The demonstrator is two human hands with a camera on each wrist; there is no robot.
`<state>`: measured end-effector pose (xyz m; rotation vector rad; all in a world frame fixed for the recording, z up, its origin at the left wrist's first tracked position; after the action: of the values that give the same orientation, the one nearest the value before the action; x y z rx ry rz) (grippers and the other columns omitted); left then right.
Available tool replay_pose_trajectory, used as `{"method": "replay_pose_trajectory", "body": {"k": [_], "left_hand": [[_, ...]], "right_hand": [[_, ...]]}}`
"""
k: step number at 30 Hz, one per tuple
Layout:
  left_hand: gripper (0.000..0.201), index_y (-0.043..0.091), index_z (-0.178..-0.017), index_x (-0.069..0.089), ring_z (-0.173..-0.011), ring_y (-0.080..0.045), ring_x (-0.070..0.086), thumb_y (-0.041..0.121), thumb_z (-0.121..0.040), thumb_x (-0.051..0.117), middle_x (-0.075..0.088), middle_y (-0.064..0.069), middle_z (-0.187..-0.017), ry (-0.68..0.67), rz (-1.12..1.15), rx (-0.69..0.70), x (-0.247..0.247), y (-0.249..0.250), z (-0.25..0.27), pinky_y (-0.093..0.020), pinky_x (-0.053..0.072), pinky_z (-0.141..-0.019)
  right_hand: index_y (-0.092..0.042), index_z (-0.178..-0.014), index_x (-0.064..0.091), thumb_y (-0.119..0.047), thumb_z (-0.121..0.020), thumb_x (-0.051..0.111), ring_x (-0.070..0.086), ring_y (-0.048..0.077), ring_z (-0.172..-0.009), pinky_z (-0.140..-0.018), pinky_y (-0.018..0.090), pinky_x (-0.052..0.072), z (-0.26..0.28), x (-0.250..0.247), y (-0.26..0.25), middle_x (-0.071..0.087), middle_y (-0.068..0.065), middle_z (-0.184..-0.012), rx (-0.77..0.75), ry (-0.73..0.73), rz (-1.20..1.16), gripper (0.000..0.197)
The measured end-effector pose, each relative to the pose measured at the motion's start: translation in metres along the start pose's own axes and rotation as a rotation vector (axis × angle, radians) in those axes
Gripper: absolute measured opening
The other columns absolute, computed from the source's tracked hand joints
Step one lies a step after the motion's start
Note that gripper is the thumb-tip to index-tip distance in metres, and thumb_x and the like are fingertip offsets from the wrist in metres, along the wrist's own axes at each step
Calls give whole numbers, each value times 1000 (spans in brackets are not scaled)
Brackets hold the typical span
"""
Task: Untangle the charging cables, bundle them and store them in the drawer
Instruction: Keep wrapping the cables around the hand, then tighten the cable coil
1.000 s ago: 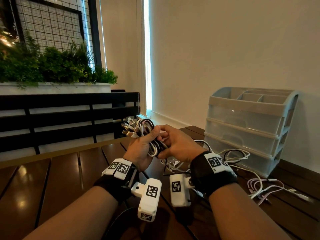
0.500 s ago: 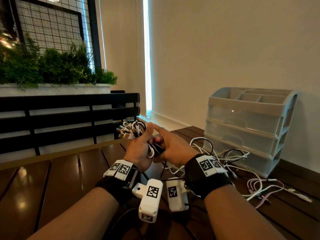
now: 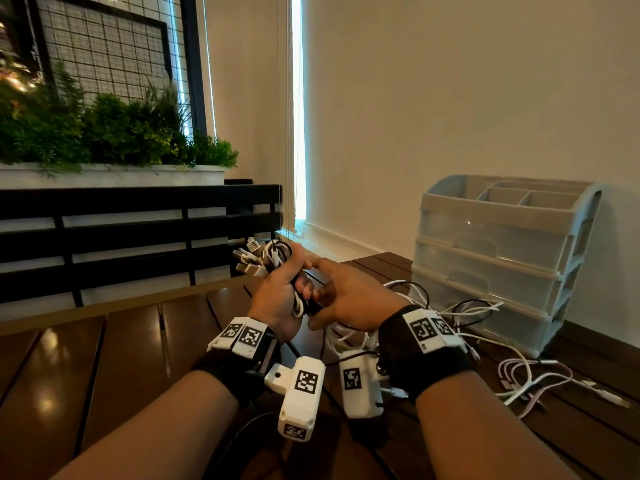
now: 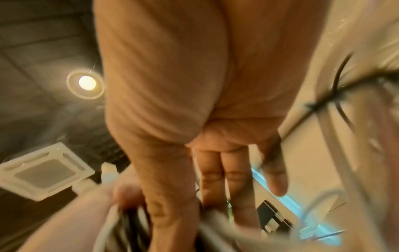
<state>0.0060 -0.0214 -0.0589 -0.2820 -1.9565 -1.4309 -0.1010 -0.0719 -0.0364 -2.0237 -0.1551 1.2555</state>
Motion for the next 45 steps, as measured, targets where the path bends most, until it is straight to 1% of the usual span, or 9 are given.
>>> {"method": "replay_pose_trajectory", "body": {"k": [3, 10, 21, 26, 31, 35, 37, 41, 45], "left_hand": [[29, 9, -75, 56, -36, -11, 36, 37, -81, 61, 35, -1, -46, -36, -82, 25, -3, 1, -2, -22, 38, -39], [9, 5, -79, 57, -31, -14, 39, 7, -88, 58, 39, -7, -45, -150, -247, 119, 7, -4, 4, -24, 41, -39], [26, 4, -68, 45, -32, -16, 35, -10, -89, 37, 33, -5, -39, -114, -367, 65, 8, -14, 7, -24, 38, -40], [21, 4, -77, 48, -33, -15, 38, -2, -95, 40, 41, -1, -41, -123, -354, 89, 8, -7, 6, -27, 37, -42], [20, 3, -73, 48, -34, -19, 37, -4, -92, 45, 39, -4, -39, -156, -403, 90, 11, -10, 9, -28, 36, -44], [19, 5, -79, 62, -44, -16, 54, 19, -90, 55, 52, -3, -46, -197, -236, 100, 15, -4, 10, -31, 50, -54], [34, 9, -80, 71, -69, -20, 68, 33, -93, 50, 69, -10, -68, -190, -172, 73, 12, 2, 8, -32, 55, -70], [44, 12, -63, 63, -72, -24, 58, 53, -78, 58, 57, -8, -69, 12, -137, 50, -2, 7, -3, -36, 50, -67], [51, 15, -102, 70, -105, -23, 53, 58, -79, 54, 54, -6, -98, 3, -136, 37, 2, 8, 2, -38, 50, -77]], "right_hand": [[-28, -134, 52, -6, -86, 65, 65, 11, -101, -98, 37, 50, 4, -13, -7, 69, -2, -106, -73, 29, -184, 54], [-14, -100, 74, -12, -86, 69, 64, -3, -80, -77, 11, 50, 9, -26, -29, 71, -5, -89, -159, 423, -205, 15], [-7, -83, 75, -1, -79, 73, 59, -5, -60, -58, 8, 47, 5, -20, -38, 64, -11, -72, -170, 459, -109, 8], [-16, -110, 69, -15, -90, 64, 59, -5, -80, -75, 6, 46, 4, -20, -39, 63, -14, -86, -127, 462, -124, 21], [-17, -79, 72, -6, -83, 70, 67, 6, -80, -81, 25, 55, 4, -22, -37, 70, -7, -82, -93, 544, -227, 12], [-15, -110, 62, -31, -82, 71, 67, 21, -71, -64, 35, 56, 2, -19, -32, 70, 6, -93, -25, 358, -512, 33], [-17, -124, 51, -46, -76, 69, 67, 20, -84, -79, 38, 56, 1, -14, -22, 68, 5, -102, 58, 178, -459, 59], [-39, -93, 55, -54, -76, 71, 59, 1, -80, -78, 23, 45, 1, 0, -12, 63, -15, -86, 59, -30, -6, 28], [-41, -76, 46, -44, -84, 68, 47, -4, -65, -58, 13, 32, 0, 10, -19, 50, -17, -73, -4, -38, 134, 23]]}}
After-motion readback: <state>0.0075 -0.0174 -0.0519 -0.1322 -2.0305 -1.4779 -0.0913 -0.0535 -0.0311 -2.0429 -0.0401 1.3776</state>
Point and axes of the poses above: each hand's wrist, its own z-axis away from the middle knuckle, its own x-axis out of the palm, y = z × x, the point moved 3 cm from there along -z, towards the middle knuckle
